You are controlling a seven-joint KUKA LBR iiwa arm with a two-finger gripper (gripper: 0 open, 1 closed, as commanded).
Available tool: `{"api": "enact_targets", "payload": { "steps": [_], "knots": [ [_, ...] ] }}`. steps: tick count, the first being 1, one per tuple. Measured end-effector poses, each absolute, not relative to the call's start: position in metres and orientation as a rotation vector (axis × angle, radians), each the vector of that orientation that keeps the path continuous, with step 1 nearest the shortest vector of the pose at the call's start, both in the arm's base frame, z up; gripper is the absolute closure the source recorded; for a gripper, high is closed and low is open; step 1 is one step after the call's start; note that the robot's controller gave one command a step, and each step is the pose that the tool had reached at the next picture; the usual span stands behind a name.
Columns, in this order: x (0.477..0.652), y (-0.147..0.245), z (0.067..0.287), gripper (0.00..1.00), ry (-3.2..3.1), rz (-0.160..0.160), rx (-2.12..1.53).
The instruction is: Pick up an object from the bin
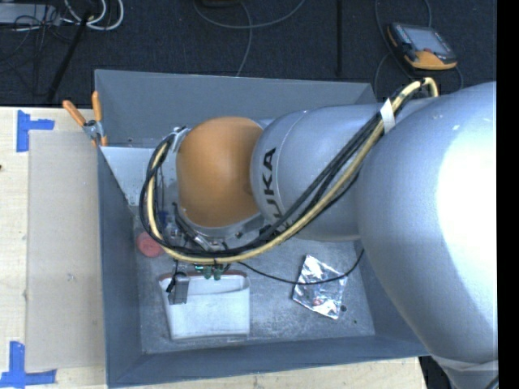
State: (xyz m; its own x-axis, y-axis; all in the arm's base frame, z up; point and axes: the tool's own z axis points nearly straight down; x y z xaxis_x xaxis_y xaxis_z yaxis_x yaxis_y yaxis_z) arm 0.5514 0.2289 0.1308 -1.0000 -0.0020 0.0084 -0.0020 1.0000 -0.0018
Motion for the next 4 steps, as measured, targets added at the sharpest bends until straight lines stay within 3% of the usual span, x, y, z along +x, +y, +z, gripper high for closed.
{"api": "enact_targets", "payload": {
  "steps": [1,2,3,4],
  "knots": [
    [0.569,0.163,0.07,0.0,-3.131,-0.006,-0.066],
    [0.603,0.17,0.073,0.0,-3.117,-0.006,0.374],
    [0.62,0.127,0.074,0.0,-3.116,-0.009,0.426],
    [0.598,0.041,0.071,0.0,-3.095,0.006,0.541]
  ]
}}
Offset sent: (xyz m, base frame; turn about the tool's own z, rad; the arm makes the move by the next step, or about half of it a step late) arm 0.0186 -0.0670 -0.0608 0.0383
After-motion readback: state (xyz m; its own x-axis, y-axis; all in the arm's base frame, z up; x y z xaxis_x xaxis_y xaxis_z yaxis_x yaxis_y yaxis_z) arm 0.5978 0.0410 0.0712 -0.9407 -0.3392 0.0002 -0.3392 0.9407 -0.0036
